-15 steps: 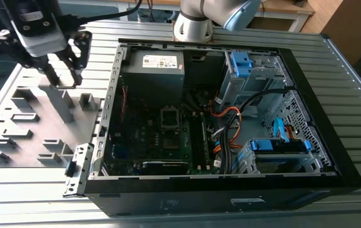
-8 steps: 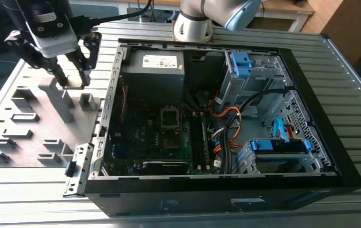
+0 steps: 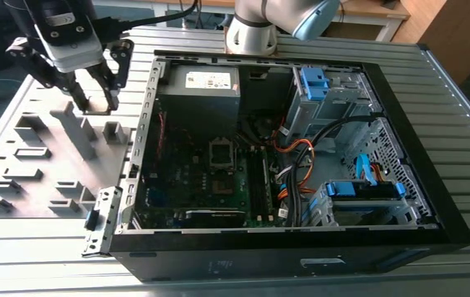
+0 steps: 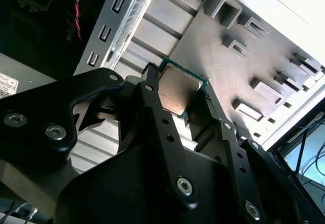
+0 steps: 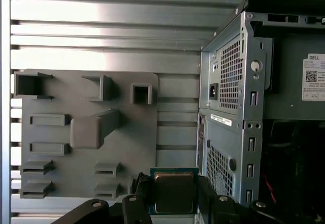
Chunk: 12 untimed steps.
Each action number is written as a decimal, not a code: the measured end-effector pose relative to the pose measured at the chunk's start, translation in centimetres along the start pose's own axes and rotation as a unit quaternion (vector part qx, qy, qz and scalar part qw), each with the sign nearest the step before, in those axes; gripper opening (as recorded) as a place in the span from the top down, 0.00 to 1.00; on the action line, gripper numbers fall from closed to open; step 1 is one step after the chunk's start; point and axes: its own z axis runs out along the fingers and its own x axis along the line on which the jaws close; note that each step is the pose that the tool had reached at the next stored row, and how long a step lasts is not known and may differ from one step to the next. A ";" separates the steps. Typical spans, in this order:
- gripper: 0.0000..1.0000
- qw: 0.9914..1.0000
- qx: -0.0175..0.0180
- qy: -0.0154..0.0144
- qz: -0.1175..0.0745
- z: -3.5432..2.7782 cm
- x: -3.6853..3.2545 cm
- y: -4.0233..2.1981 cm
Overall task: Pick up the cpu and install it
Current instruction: 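Pick up the cpu and move it towards the insertion slot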
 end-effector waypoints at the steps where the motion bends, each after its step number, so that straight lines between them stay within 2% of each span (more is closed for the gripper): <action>1: 0.53 1.000 0.000 0.000 0.000 0.01 -0.24 -0.03; 12: 0.53 1.000 0.000 0.003 0.000 0.14 -3.35 -0.63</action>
